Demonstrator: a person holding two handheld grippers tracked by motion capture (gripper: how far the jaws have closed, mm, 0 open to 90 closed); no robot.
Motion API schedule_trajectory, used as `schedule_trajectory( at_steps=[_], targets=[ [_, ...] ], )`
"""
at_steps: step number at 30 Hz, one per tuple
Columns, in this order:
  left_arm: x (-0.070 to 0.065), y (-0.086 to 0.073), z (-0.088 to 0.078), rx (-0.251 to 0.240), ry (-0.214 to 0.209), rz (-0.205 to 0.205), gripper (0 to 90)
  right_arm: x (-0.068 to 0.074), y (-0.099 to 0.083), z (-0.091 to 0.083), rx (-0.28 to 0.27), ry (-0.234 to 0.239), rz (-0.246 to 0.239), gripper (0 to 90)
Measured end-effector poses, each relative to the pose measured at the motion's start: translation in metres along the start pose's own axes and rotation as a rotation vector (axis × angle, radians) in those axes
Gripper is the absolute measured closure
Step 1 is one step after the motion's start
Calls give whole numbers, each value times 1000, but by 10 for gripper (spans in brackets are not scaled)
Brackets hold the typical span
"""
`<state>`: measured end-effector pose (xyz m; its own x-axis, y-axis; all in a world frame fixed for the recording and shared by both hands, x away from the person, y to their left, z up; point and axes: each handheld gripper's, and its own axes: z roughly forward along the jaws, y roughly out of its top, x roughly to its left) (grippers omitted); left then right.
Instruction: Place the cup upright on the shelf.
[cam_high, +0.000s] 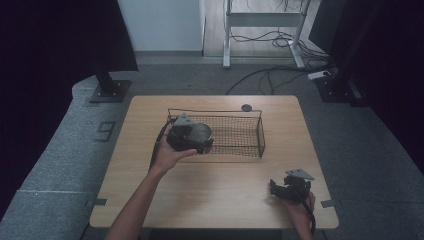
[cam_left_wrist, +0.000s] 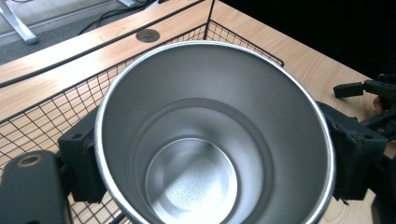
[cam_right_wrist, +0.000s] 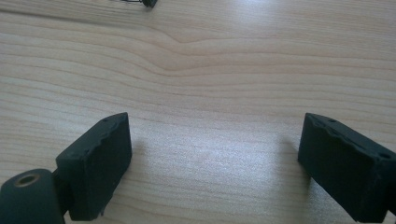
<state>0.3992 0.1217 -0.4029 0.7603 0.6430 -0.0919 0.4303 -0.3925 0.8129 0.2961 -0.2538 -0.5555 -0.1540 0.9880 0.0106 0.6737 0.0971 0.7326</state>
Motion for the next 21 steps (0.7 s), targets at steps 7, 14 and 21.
schedule_trajectory(
  at_steps=[7, 14, 21],
  targets=[
    [10, 0, 5, 10, 11, -23, 134, 0, 0, 0, 0, 0, -2, 95],
    [19, -2, 7, 2, 17, -38, 134, 0, 0, 0, 1, 0, -2, 95],
    [30, 1, 11, 3, 32, -46, 134, 0, 0, 0, -1, -1, -3, 99]
  ],
)
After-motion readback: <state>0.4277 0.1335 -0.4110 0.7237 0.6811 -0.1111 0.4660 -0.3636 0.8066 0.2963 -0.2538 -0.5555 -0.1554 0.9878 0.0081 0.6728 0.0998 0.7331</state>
